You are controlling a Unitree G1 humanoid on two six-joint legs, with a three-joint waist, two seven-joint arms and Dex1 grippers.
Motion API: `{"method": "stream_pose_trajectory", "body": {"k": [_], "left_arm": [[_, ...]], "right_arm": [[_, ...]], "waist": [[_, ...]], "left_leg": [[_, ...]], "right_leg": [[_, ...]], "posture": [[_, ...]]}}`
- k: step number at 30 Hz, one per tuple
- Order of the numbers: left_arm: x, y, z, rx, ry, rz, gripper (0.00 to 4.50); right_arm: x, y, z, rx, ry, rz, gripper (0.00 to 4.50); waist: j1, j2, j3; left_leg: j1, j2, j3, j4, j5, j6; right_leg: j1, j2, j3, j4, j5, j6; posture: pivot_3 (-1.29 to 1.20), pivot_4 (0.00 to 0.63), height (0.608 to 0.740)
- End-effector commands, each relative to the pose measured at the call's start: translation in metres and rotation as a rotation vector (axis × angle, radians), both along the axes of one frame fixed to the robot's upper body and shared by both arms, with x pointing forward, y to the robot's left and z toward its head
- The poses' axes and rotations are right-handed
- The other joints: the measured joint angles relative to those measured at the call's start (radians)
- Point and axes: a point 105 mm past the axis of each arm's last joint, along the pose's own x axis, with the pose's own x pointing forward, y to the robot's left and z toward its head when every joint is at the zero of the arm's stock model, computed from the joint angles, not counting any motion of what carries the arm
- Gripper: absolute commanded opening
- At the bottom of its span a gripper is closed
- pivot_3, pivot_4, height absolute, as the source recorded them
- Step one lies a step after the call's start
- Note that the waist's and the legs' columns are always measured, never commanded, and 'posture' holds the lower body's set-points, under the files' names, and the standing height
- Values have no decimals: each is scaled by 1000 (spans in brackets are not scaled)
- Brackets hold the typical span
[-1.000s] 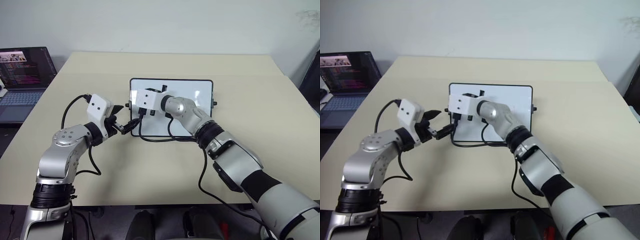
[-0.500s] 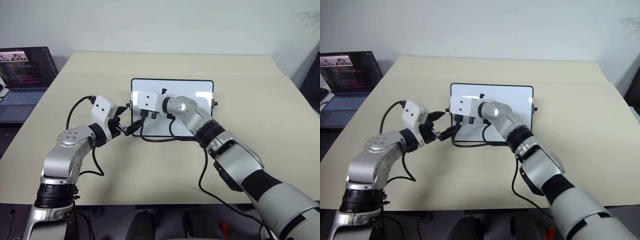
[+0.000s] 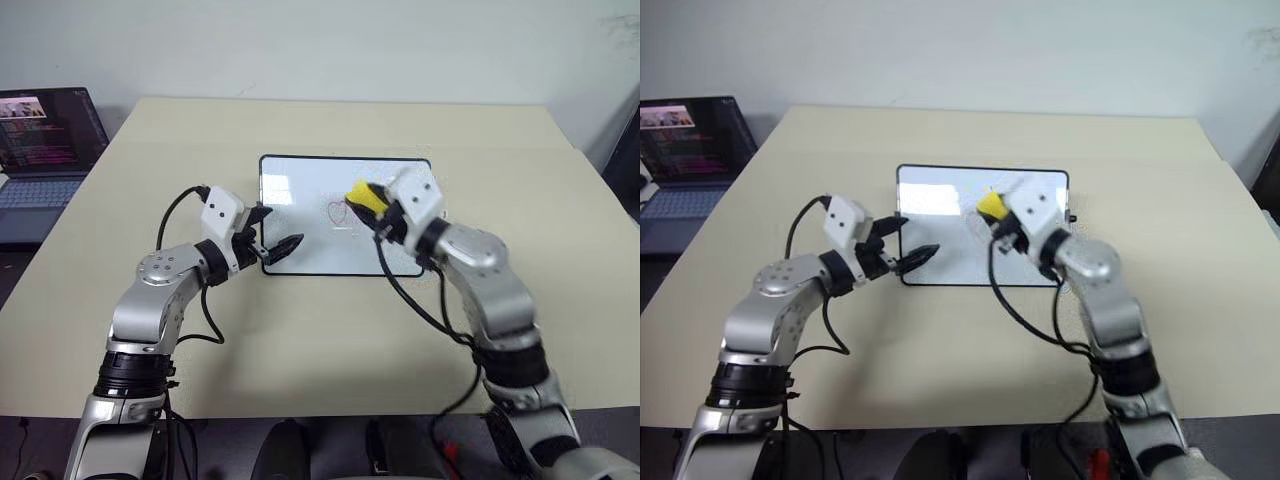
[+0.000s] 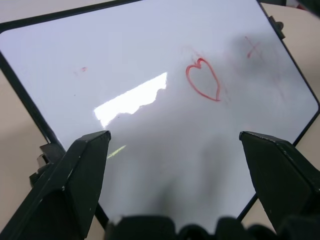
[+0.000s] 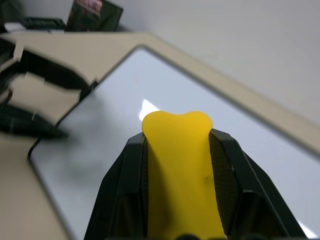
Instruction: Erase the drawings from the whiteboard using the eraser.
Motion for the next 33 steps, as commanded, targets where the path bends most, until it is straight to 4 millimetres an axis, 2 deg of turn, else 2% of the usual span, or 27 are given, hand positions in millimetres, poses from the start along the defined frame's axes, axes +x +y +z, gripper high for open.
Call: {"method": "stream_pose_trajectory", "body": {"k": [1, 3, 9, 17, 21, 27, 33], "left_arm": [[-2, -1, 13, -15, -42, -45, 4500], [-6, -5, 7, -1, -20, -96, 4500], [-15, -12, 14, -30, -36, -192, 4500], [3, 7, 19, -26, -31, -105, 4500], [2, 9, 14, -4, -15, -116, 4500], [-1, 4, 3, 120, -28, -192, 4500], [-3, 6, -5, 170, -31, -217, 4500]], "right_arm": [[-19, -15, 6, -59, -46, -43, 1320], [-30, -24, -5, -72, 9, -68, 1320], [-41, -23, -23, -69, 82, -84, 1320], [-43, -11, -31, -119, 82, -52, 1320], [-43, -6, -38, -202, 95, 12, 1320], [-19, 1, -12, -235, -17, 19, 1320], [20, 30, 13, -287, -193, -7, 1319]], "waist": [[0, 0, 0], [2, 0, 0], [-1, 0, 0], [1, 0, 0], [1, 0, 0], [0, 0, 0], [-1, 0, 0]], "left_leg": [[1, 0, 1, 0, 0, 0], [2, 0, -1, 0, 0, 0], [3, 0, 1, 1, 0, 0], [3, 0, 0, 2, 0, 0], [3, 0, 1, 2, 0, 0], [3, 0, 0, 2, 0, 0], [3, 1, 1, 2, 0, 0]], "right_leg": [[0, 0, 1, 1, 0, 0], [2, 1, 0, 0, 0, 0], [3, 2, 2, 0, 0, 0], [3, 3, 2, 0, 0, 1], [3, 3, 2, 0, 0, 1], [3, 4, 2, 0, 0, 1], [2, 7, 3, 0, 0, 1]], "posture": [[0, 150, 740], [0, 150, 740], [0, 150, 740], [0, 150, 740], [0, 150, 740], [0, 150, 740], [0, 150, 740]]}}
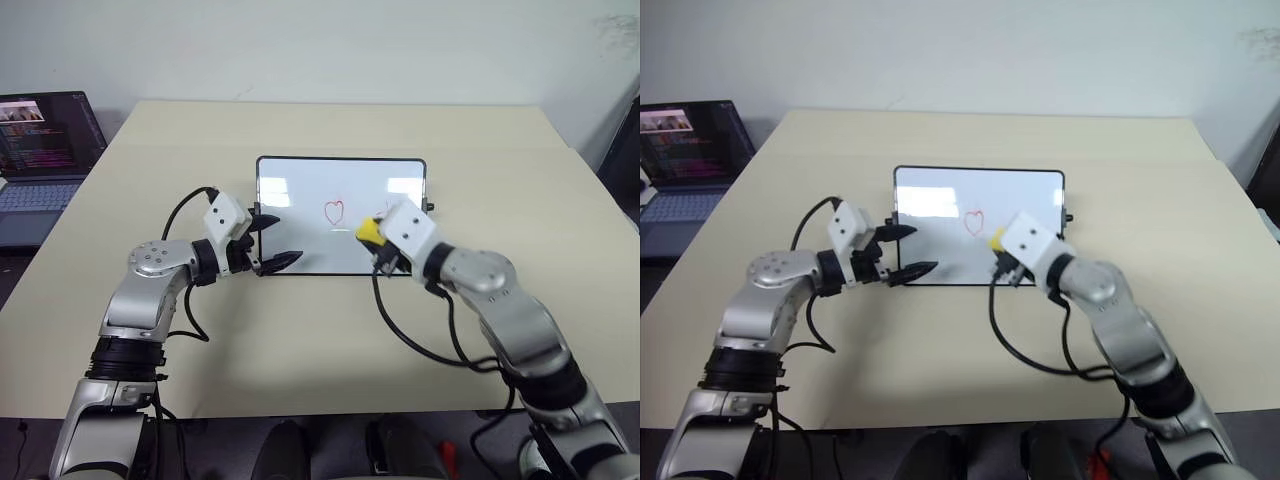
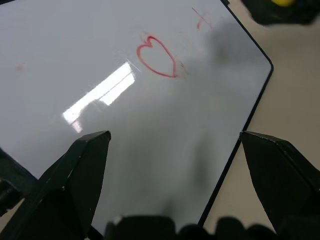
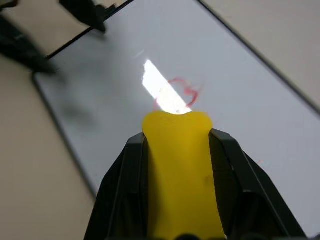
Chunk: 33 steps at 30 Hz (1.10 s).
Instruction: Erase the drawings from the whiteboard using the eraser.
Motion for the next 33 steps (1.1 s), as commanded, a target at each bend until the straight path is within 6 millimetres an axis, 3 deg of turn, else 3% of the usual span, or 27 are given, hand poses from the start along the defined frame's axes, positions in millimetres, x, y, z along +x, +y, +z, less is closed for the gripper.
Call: {"method": "stream_pose_trajectory", "body": {"k": [1, 8, 11, 15, 18, 20, 25, 27, 30, 33], "left_arm": [[0, 0, 9, 15, -46, -14, 4500], [-3, -2, 9, 22, -44, -37, 4500], [-5, -5, 10, 19, -47, -43, 4500], [-7, -7, 9, 18, -46, -51, 4500], [-7, -9, 9, 18, -48, -52, 4500], [-7, -10, 9, 12, -48, -53, 4500], [-7, -12, 8, 10, -42, -57, 4500], [-7, -13, 7, 9, -40, -61, 4500], [-8, -15, 7, 4, -35, -69, 4500], [-7, -17, 6, 3, -32, -75, 4500]], "right_arm": [[22, 20, 19, -6, -113, 2, 1319], [57, 43, 15, -92, -120, 15, 1319], [63, 41, -12, -192, -46, 31, 1319], [64, 20, -50, -339, 19, 22, 1319], [62, 9, -64, -416, 38, 31, 1319], [64, 10, -58, -415, 5, 29, 1319], [82, 20, -10, -279, -165, -60, 1319], [85, 23, 0, -235, -188, -77, 1319], [86, 24, -4, -230, -161, -73, 1319], [81, 24, -22, -255, -67, -43, 1318]], "waist": [[-1, 0, 0], [1, 0, 0], [2, 0, 0], [1, 0, 0], [2, -1, -1], [1, -1, -1], [-1, -1, -1], [0, 0, -1], [1, 0, -1], [-1, 0, -1]], "left_leg": [[0, 0, 0, 0, 0, 0], [-1, 0, 1, 0, 0, 0], [-1, -1, 1, 0, 0, 0], [-1, -1, 1, 0, 0, 0], [2, -1, 0, 1, 0, 0], [3, -1, 0, 2, 0, 1], [4, -1, 1, 2, 5, 6], [4, -1, 1, 2, 6, 6], [4, -1, 1, 2, 7, 5], [3, -1, 1, 2, 6, 5]], "right_leg": [[0, 0, 0, 0, 0, 0], [-1, -4, 0, 0, 0, 0], [-1, -5, 0, 0, 0, 0], [-1, -5, 0, 1, 0, 0], [2, -5, -1, 2, 0, 0], [3, -5, 0, 3, 2, 0], [2, -4, 1, 4, 6, -1], [2, -4, 1, 5, 7, -1], [2, -4, 1, 6, 7, -1], [1, -4, 1, 6, 7, -1]], "posture": [[0, 150, 740], [0, 150, 740], [0, 150, 740], [0, 150, 740], [0, 150, 740], [0, 150, 740], [0, 150, 740], [0, 150, 740], [0, 150, 740], [0, 150, 740]]}}
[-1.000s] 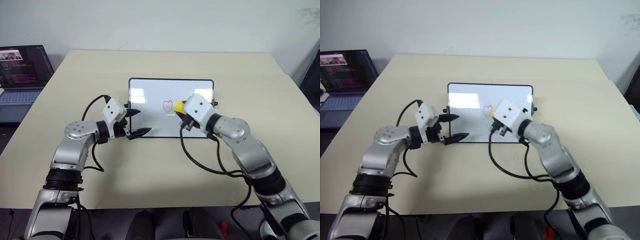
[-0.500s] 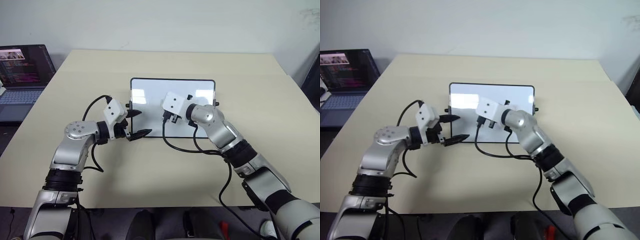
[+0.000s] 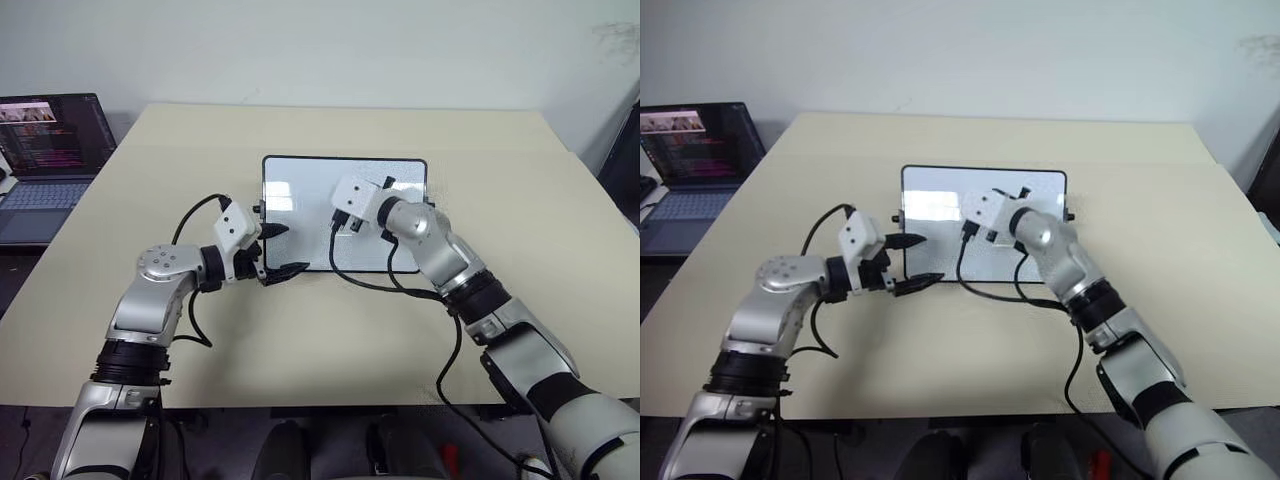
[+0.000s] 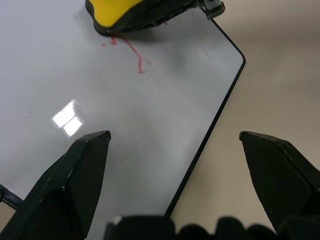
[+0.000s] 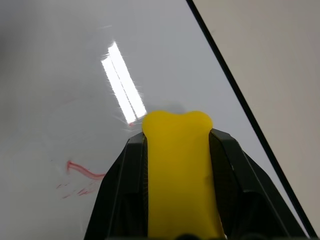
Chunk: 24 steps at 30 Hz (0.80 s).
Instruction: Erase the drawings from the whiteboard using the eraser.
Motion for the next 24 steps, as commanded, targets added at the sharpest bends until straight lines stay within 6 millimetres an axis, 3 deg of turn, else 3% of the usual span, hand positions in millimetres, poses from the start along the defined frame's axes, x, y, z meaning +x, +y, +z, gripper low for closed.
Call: {"method": "stream_pose_trajectory", "body": {"k": [1, 6, 12, 15, 19, 22, 24], "left_arm": [[0, -7, 12, -10, -46, -28, 4500], [1, -10, 13, -13, -48, -39, 4500], [1, -11, 13, -13, -47, -43, 4500], [1, -11, 12, -14, -46, -44, 4500], [0, -12, 11, -16, -43, -44, 4500], [0, -11, 11, -17, -41, -41, 4500], [0, -11, 11, -18, -41, -39, 4500]], "right_arm": [[-3, -7, -21, -31, 114, -1, 1318], [-17, -12, -47, -106, 227, 38, 1318], [5, -19, -6, -1, 31, -63, 1318], [9, -23, 0, 19, 16, -76, 1318], [3, -24, -19, -29, 100, -47, 1318], [-14, -23, -49, -116, 230, 24, 1318], [-21, -24, -58, -143, 266, 44, 1318]], "waist": [[0, 0, 0], [0, 0, 0], [-1, 0, 0], [1, 0, 0], [1, 0, 0], [2, 0, 0], [1, 0, 0]], "left_leg": [[0, 0, 0, 0, 0, 0], [0, 0, 0, 0, 0, 0], [2, 0, 0, 0, 0, 0], [2, 0, 0, 1, 1, 1], [1, 0, 0, 0, 1, 1], [0, 0, 0, 0, 0, 1], [1, 0, 0, 0, 0, 1]], "right_leg": [[0, 0, 0, 0, 0, 0], [0, 0, 0, -1, 0, 0], [1, 0, 0, 2, 0, 0], [1, 0, 0, 2, 0, 0], [0, 0, 0, 1, 0, 0], [0, 0, -1, 0, 0, 0], [1, 0, 0, 0, 0, 0]], "posture": [[0, 150, 740], [0, 150, 740], [0, 150, 740], [0, 150, 740], [0, 150, 740], [0, 150, 740], [0, 150, 740]]}}
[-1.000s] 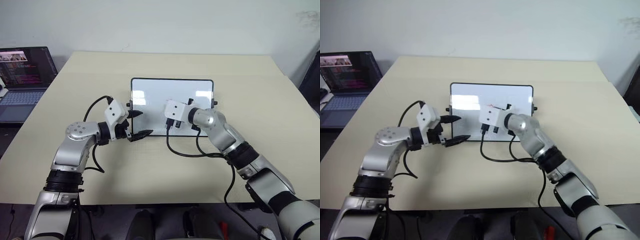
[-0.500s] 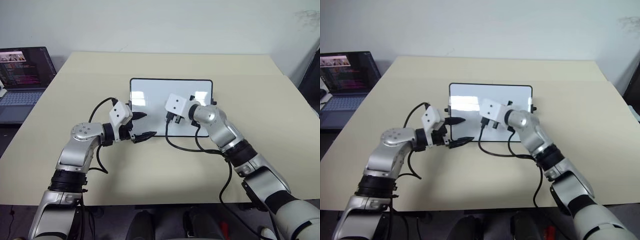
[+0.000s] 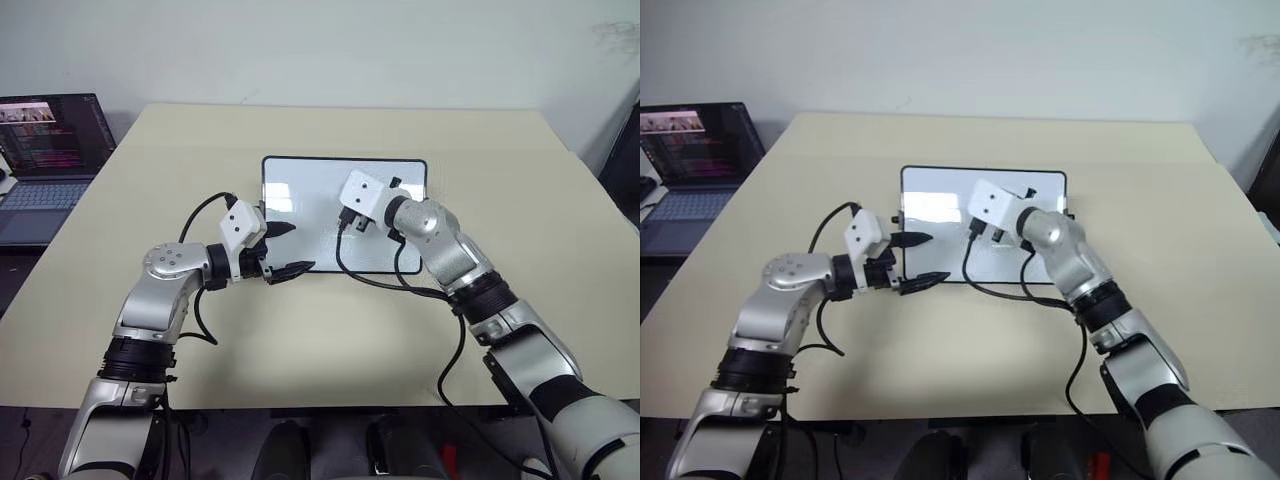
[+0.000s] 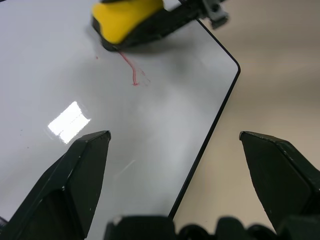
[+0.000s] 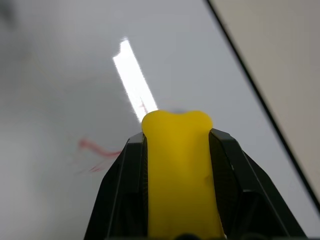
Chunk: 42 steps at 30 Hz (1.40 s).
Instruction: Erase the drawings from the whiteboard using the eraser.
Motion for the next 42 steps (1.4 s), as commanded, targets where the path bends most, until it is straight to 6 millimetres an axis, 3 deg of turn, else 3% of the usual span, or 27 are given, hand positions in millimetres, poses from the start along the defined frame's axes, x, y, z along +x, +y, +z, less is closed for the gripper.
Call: {"method": "stream_pose_trajectory", "body": {"k": [1, 3, 7, 11, 13, 17, 19, 21, 28, 31, 34, 38, 40, 42], "left_arm": [[-1, -2, 9, -4, -36, -12, 4500], [-1, -1, 9, -4, -36, -10, 4500], [0, 2, 7, 1, -29, -3, 4500], [1, 11, 3, 9, -12, 32, 4500], [1, 15, 1, 11, -6, 49, 4500], [0, 19, 1, -2, -2, 69, 4500], [0, 19, 2, -9, -3, 75, 4500], [0, 20, 3, -7, -6, 80, 4500], [0, 20, 4, -9, -7, 85, 4500], [-1, 20, 4, -10, -6, 84, 4500], [-1, 18, 4, -14, -7, 81, 4500], [-1, 17, 5, -18, -7, 81, 4500], [-1, 17, 5, -19, -9, 81, 4500], [-1, 16, 5, -18, -10, 80, 4500]], "right_arm": [[-8, -13, -38, -95, 140, -11, 1318], [-6, -15, -36, -100, 110, -22, 1318], [15, -17, 2, -1, -85, -112, 1318], [21, -14, 25, 61, -179, -127, 1318], [18, -11, 16, 43, -141, -100, 1318], [-4, -5, -27, -84, 51, 6, 1318], [-12, -4, -37, -116, 97, 38, 1318], [-12, -3, -36, -121, 86, 37, 1318], [13, 1, 18, 13, -186, -61, 1318], [16, 6, 27, 43, -226, -56, 1318], [14, 11, 17, 9, -173, -32, 1318], [-3, 10, -23, -108, 20, 48, 1318], [-8, 9, -29, -123, 47, 61, 1318], [-6, 9, -23, -105, 18, 45, 1318]], "waist": [[-1, 0, 0], [-1, 0, 0], [-2, 0, 0], [-1, 0, 0], [-1, 0, 0], [-1, 0, 0], [-1, 0, 0], [-1, 0, 0], [-2, 0, 0], [0, 0, 0], [-1, 0, 0], [-1, 0, 0], [-1, 0, 0], [-1, 0, 0]], "left_leg": [[0, 0, 0, 0, 0, 0], [1, 0, 0, 0, 0, 0], [2, 0, 0, 1, 1, 1], [2, 1, 0, 1, 1, 1], [1, 1, 0, 0, 1, 1], [0, 1, 0, 0, 0, 1], [0, 1, 0, -1, 0, 1], [0, 1, 0, -1, 0, 1], [1, 1, 0, 0, 1, 1], [0, 1, 0, 0, 1, 1], [-1, 1, 0, -1, 1, 0], [-2, 1, 0, -2, 0, 0], [-2, 1, 0, -2, 0, 0], [-2, 1, 0, -1, 0, 0]], "right_leg": [[0, 0, 0, 0, 0, 0], [0, 0, 0, 1, 0, 0], [0, 1, 1, 2, 0, 0], [0, 1, 0, 1, 0, 0], [0, 1, 1, 1, 0, 0], [-1, 1, 1, 0, 0, 0], [0, 1, 0, -1, 0, 0], [0, 1, 0, -1, 0, 0], [0, 1, 0, 0, 0, 0], [-1, 1, 0, 0, 0, 0], [-1, 1, 0, -2, 0, 0], [-1, 1, 0, -5, 0, 0], [-1, 1, 0, -5, 0, 0], [0, 1, 0, -5, 0, 0]], "posture": [[0, 150, 740], [0, 150, 740], [0, 150, 740], [0, 150, 740], [0, 150, 740], [0, 150, 740], [0, 150, 740], [0, 150, 740], [0, 150, 740], [0, 150, 740], [0, 150, 740], [0, 150, 740], [0, 150, 740], [0, 150, 740]]}}
